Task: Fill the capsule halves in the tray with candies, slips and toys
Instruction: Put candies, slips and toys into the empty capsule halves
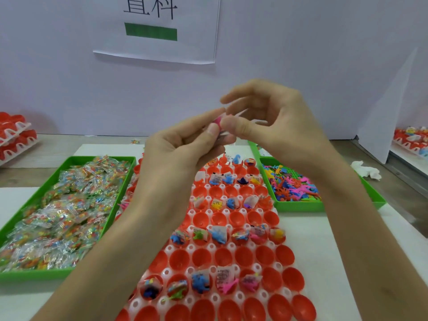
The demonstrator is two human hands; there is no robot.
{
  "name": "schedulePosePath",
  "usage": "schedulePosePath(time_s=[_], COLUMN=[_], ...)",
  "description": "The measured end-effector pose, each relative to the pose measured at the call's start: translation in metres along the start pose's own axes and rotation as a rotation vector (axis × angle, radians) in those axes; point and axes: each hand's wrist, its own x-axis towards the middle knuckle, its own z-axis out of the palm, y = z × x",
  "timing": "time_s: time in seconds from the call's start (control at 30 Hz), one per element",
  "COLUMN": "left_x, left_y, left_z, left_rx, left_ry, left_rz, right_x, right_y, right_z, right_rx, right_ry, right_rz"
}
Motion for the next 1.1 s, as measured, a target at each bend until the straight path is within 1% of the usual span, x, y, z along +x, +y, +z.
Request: schedulePosePath(time_s=[0.07,0.17,0.37,0.43,0.53,0.67,0.77,0.83,0.97,1.1], left_x=[-0.001,-0.002,0.002,0.004,0.007,0.006,0.001,-0.002,-0.009,-0.016], left_y=[0.002,0.002,0.011,0.013,0.017,0.022,0.018,0.011,-0.009,-0.026], left_z=[0.001,0.001,-0.009,-0.013,-0.017,-0.016,-0.010,-0.005,0.007,0.018], left_rx=[0.028,0.068,0.175,0.231,0.303,0.311,0.374,0.397,0.396,0.444], left_ry=[-0.003,-0.011,-0.084,-0.083,-0.102,-0.181,-0.182,-0.190,-0.253,-0.267], left_rz=[0.052,0.096,0.108,0.115,0.127,0.118,0.129,0.098,-0.032,-0.098], right_x=[0.000,-0.002,-0.007,-0.009,-0.013,-0.022,-0.038,-0.053,-0.087,-0.107], right_y=[-0.003,-0.009,-0.018,-0.020,-0.023,-0.021,-0.013,-0.002,0.020,0.027], right_z=[0.001,0.002,-0.002,-0.003,-0.005,-0.007,-0.003,-0.002,-0.004,-0.010], right_rx=[-0.038,-0.035,-0.102,-0.105,-0.032,0.123,0.173,0.196,0.261,0.299], right_ry=[-0.022,0.005,0.022,0.020,0.010,0.034,0.068,0.109,0.178,0.173], right_rz=[0.001,-0.024,-0.068,-0.084,-0.071,-0.061,-0.047,-0.010,0.054,0.107])
